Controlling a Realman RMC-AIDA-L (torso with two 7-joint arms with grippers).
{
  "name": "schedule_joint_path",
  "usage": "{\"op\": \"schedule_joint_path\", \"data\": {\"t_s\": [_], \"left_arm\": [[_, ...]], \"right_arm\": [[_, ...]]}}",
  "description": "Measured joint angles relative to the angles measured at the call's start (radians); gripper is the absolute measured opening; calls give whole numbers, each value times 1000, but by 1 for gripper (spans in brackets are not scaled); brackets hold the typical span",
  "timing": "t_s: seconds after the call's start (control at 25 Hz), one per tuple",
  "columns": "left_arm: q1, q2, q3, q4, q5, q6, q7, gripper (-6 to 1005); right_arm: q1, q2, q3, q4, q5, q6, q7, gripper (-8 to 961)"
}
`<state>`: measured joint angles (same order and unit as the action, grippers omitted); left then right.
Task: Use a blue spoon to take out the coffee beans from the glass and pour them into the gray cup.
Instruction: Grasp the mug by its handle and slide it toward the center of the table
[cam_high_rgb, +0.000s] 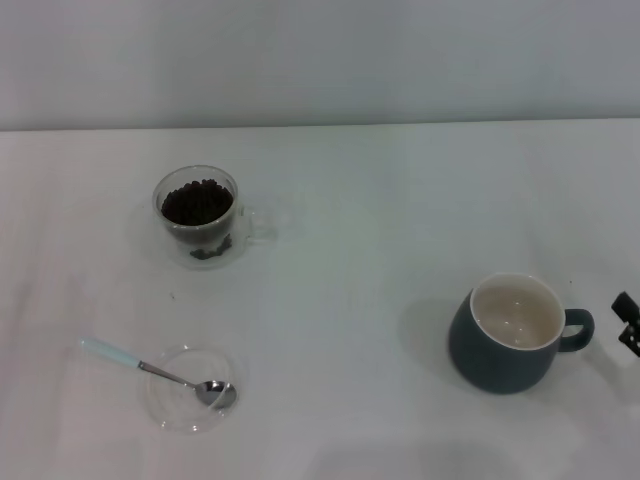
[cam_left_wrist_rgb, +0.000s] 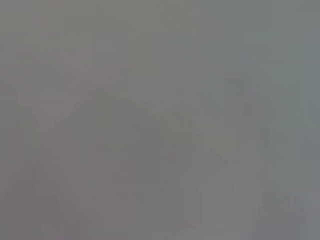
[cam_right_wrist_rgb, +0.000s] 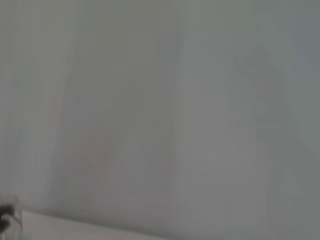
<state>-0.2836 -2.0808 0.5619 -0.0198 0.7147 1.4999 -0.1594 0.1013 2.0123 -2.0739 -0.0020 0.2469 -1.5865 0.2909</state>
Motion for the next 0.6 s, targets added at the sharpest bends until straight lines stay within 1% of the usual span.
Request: {"op": "schedule_joint_path", "data": {"t_s": [0.2, 0.4, 0.6], "left_arm": [[2, 0, -3, 0, 0, -1, 0, 652], [3, 1, -1, 0, 0, -1, -1, 652], [1, 1, 1, 0, 0, -1, -2, 652]], "right_arm": [[-7, 2, -1, 0, -19, 58, -1, 858], [1, 3, -2, -14, -64, 149, 0, 858], [2, 3, -3, -38, -75, 219, 1, 857]]}}
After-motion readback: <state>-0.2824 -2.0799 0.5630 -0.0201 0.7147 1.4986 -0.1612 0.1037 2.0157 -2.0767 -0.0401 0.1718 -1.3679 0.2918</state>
